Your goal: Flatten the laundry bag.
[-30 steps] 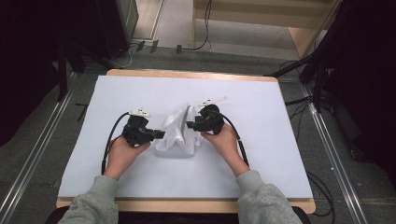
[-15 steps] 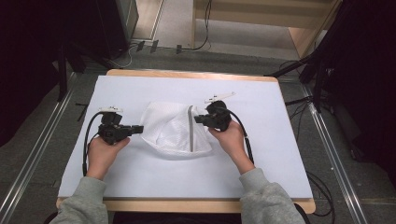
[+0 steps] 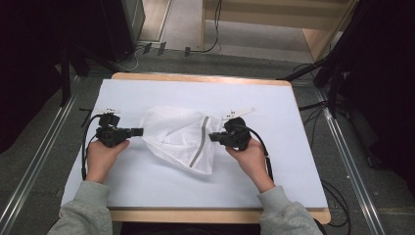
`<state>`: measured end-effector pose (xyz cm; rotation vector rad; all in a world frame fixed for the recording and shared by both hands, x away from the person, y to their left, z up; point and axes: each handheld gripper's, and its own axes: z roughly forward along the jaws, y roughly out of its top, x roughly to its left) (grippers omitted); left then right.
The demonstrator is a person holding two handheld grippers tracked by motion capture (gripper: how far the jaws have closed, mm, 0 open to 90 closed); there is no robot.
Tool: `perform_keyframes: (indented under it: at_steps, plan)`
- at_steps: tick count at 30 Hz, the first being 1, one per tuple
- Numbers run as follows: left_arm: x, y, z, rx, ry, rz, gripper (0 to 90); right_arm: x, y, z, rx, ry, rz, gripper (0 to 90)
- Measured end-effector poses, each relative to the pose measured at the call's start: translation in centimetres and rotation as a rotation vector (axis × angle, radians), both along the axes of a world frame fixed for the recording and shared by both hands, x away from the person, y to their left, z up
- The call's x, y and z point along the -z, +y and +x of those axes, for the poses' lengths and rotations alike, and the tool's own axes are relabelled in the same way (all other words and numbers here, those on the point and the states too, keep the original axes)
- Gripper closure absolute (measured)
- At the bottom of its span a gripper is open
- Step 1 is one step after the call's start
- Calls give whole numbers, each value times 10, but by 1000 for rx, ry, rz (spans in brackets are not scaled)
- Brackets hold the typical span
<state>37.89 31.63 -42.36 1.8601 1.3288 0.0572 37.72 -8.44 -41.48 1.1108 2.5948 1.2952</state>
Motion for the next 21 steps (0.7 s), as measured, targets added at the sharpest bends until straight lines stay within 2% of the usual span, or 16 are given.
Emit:
perform_keyframes:
  at_steps: [3,4,5,7,9,10,11,21]
  plan:
    - [1,1,3,-8,4,1,900,1,3,-9,-19,13,4,900]
    - [1,2,5,-11,2,2,900,2,7,-18,-45,12,1,900]
    - [1,3,7,-15,5,-4,900,2,7,-18,-45,12,1,900]
    - [2,5,12,-22,7,4,900,3,14,-31,-68,18,1,900]
    - [3,4,14,-24,9,6,900,4,16,-35,-77,18,3,900]
    - [3,4,16,-21,10,9,900,5,20,-42,-91,23,1,900]
    - [3,3,20,-21,8,32,900,6,22,-45,-98,23,0,900]
    - [8,-1,36,-21,0,91,900,14,32,-56,-130,50,2,900]
